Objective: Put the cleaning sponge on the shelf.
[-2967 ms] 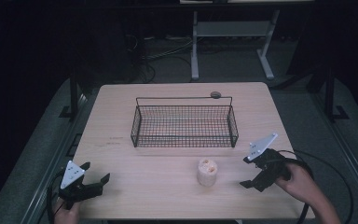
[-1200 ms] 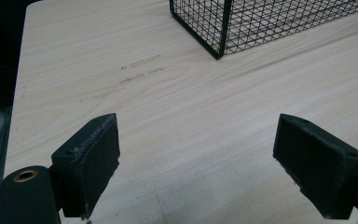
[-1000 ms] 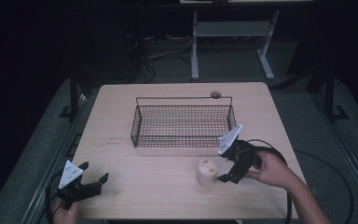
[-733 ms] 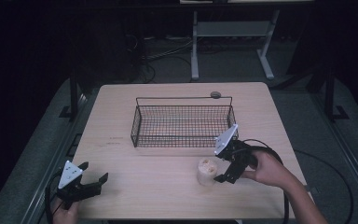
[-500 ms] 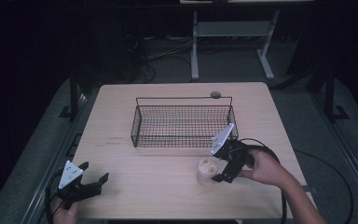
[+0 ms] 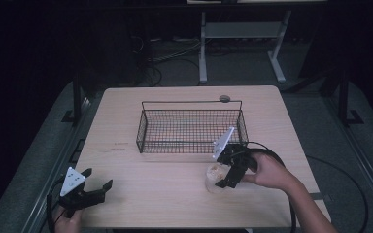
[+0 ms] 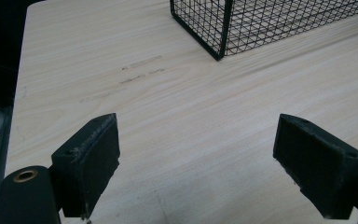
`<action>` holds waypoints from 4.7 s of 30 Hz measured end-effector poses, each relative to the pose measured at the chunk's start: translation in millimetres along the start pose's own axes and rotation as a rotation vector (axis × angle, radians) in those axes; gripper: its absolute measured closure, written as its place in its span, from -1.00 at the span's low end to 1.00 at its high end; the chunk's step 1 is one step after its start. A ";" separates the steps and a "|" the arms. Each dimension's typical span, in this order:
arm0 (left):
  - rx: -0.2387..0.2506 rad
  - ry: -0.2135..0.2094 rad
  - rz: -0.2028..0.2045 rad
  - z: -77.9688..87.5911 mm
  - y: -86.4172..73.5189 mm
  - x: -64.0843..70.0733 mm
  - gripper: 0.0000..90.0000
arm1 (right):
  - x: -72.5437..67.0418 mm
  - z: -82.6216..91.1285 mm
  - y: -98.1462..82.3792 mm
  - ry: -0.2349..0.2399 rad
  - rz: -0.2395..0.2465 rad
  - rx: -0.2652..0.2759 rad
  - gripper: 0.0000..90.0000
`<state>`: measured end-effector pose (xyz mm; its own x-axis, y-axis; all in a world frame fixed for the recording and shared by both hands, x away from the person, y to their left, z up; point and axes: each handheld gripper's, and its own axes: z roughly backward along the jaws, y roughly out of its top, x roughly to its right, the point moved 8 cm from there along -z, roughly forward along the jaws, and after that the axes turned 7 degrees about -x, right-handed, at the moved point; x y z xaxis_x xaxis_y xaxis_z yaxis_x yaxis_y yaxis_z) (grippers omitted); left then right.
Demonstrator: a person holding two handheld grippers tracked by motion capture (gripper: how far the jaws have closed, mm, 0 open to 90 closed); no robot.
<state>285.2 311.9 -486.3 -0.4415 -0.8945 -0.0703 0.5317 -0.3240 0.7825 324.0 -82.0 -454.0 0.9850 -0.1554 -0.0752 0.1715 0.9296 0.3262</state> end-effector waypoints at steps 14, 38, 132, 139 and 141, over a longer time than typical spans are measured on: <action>0.001 -0.001 0.001 0.1 -0.1 0.0 -0.70 | 4.3 -8.2 1.1 0.008 -0.008 -0.024 -0.67; 0.002 -0.001 0.002 0.7 -0.3 0.3 -0.70 | 2.1 -16.8 3.4 0.041 0.008 -0.057 -0.39; 0.005 0.007 0.001 2.6 -1.2 -1.4 -0.70 | 18.2 57.0 50.3 0.016 0.074 0.013 -0.36; 0.004 0.005 -0.001 2.1 -0.8 -0.6 -0.70 | 22.2 63.4 53.3 0.007 0.076 0.003 -0.36; 0.003 0.005 -0.001 1.9 -0.9 -0.7 -0.70 | 23.9 65.8 54.7 0.002 0.080 0.000 -0.36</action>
<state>283.6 313.5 -485.8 -0.4387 -0.8955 -0.0743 0.5287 -0.3241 0.7845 358.2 -56.9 -375.9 0.9955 -0.0798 -0.0503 0.0920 0.9390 0.3314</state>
